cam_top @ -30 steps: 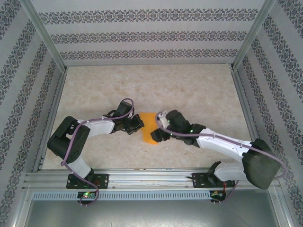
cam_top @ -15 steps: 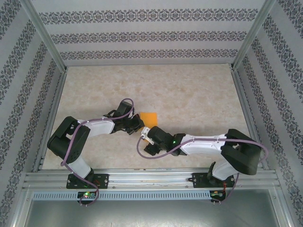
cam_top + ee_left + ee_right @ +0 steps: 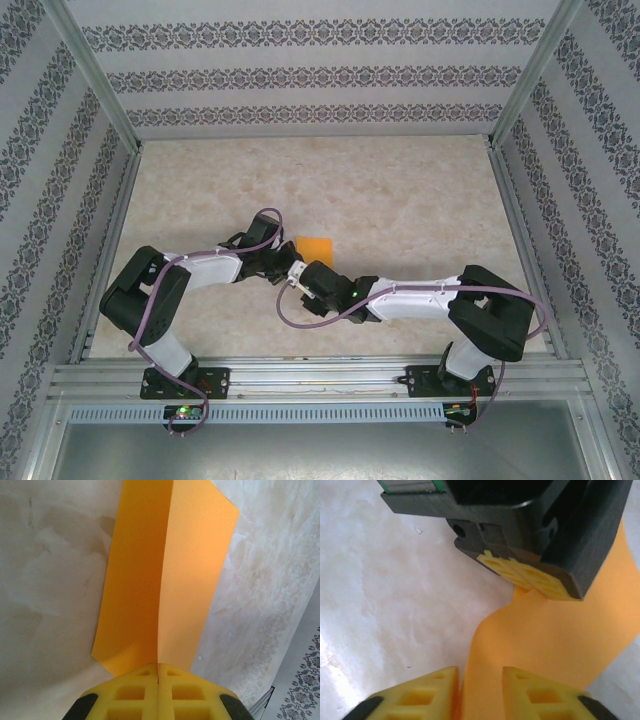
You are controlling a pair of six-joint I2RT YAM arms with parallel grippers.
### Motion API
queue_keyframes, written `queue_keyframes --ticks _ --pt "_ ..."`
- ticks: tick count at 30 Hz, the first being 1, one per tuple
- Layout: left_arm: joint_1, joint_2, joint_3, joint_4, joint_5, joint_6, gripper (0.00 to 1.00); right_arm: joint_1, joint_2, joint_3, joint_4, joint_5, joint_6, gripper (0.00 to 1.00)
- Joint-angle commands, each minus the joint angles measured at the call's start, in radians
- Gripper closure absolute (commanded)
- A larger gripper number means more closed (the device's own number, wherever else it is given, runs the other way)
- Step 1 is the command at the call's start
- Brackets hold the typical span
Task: Fold a paper plane with a square sheet of paper (fold left side to right side)
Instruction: Third fold the triangle at the center of the table.
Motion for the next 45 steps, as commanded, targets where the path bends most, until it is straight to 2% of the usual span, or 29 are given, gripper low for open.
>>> queue_keyframes --ticks 1,4,9,14,20,23,32,45 --pt "-0.010 -0.004 0.018 0.016 0.015 0.020 0.89 -0.009 -0.004 0.001 -0.033 -0.072 0.048 0.85" --pt "-0.002 -0.018 0.030 -0.017 0.025 0.049 0.80 -0.044 -0.012 -0.010 -0.038 -0.175 0.110 1.00" --pt "0.054 -0.101 0.035 -0.124 0.018 0.126 0.64 -0.105 -0.016 -0.011 -0.033 -0.349 0.199 1.00" --pt "0.119 -0.170 0.069 -0.242 0.019 0.227 0.61 -0.182 -0.003 -0.008 -0.032 -0.514 0.259 1.00" --pt "0.115 -0.058 0.158 -0.211 0.130 0.274 0.74 -0.272 0.021 -0.018 0.019 -0.712 0.333 1.00" --pt "0.089 0.038 0.224 -0.203 0.170 0.288 0.80 -0.294 0.041 -0.020 0.031 -0.760 0.355 1.00" --pt "0.043 0.249 0.368 -0.258 0.186 0.342 0.88 -0.323 0.066 -0.028 0.056 -0.802 0.385 1.00" --pt "0.007 0.356 0.419 -0.330 0.127 0.405 0.98 -0.358 0.085 -0.043 0.070 -0.825 0.425 1.00"
